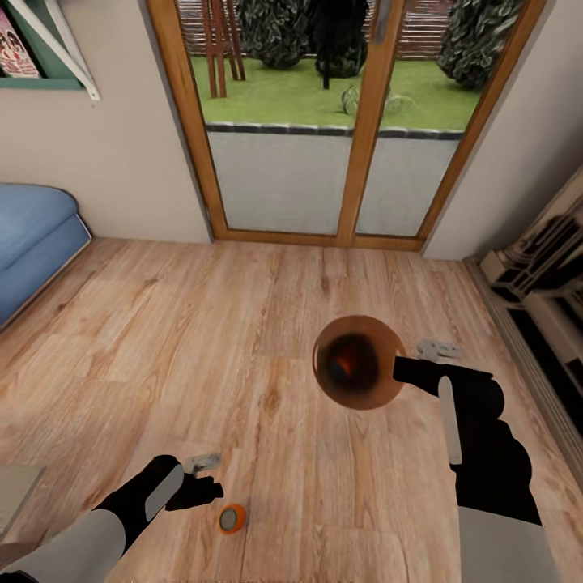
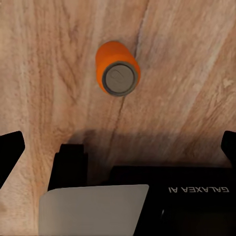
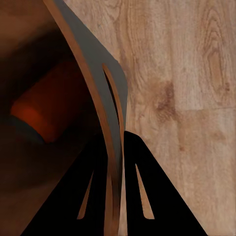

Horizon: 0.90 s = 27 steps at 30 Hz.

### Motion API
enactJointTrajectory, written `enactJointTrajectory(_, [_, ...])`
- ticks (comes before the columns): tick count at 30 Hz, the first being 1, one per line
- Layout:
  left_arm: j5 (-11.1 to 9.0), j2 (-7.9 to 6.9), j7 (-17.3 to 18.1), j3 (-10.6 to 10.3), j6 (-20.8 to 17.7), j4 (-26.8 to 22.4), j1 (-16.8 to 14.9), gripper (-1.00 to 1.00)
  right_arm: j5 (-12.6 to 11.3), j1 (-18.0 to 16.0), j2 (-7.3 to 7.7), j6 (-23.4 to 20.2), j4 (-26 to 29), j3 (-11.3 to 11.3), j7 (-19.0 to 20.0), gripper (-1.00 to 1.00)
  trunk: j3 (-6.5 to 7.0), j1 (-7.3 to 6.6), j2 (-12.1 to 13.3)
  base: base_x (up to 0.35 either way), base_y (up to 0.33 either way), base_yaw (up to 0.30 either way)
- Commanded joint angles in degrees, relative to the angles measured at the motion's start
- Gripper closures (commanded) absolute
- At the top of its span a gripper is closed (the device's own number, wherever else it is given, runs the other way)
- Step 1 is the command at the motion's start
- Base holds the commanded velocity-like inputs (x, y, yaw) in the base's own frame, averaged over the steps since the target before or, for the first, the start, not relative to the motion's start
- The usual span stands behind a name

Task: Put the three can of soda from the living room inside the tash can in the kitchen.

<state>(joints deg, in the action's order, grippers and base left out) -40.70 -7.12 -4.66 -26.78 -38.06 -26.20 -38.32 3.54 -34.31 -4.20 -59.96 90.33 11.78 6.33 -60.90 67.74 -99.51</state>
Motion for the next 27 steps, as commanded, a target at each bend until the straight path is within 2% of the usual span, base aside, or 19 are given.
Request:
enactJointTrajectory(1, [0.00,0.00,0.00,0.01,0.00,0.00,0.00,-1.00,-1.60,-0.01,-0.01,-0.04,0.07,0.05,0.26,1.00,-0.27,0.22,-0.42,0.000,0.000,0.131])
enactJointTrajectory(10, [0.00,0.00,-0.04,-0.02,0.07,-0.08,0.00,-1.00,-1.60,0.03,0.21,-0.04,-0.25,0.98,0.26,1.00,-2.65,2.19,-4.03,0.000,0.000,0.132])
enactJointTrajectory(16, [0.00,0.00,-0.05,-0.08,0.55,-0.08,0.00,-1.00,-1.90,0.03,0.35,-0.04,-0.32,4.66,0.36,1.00,-3.14,2.41,-4.43,0.000,0.000,0.080])
enactJointTrajectory(19, [0.00,0.00,-0.07,-0.15,0.64,-0.08,0.00,-1.00,-3.61,0.03,0.54,-0.04,-0.37,4.97,0.40,1.00,-3.17,2.41,-4.43,0.000,0.000,0.013])
enactJointTrajectory(22, [0.00,0.00,-0.07,-0.23,0.63,-0.20,0.00,-1.00,-7.26,0.08,0.78,-0.04,-0.40,5.11,0.42,1.00,-3.18,2.41,-4.43,0.000,0.000,-0.046])
enactJointTrajectory(27, [0.00,0.00,-0.08,-0.33,0.69,-0.35,0.00,-1.00,-9.18,0.11,0.91,-0.04,-0.47,5.17,0.43,1.00,-3.20,2.41,-4.43,0.000,0.000,-0.148])
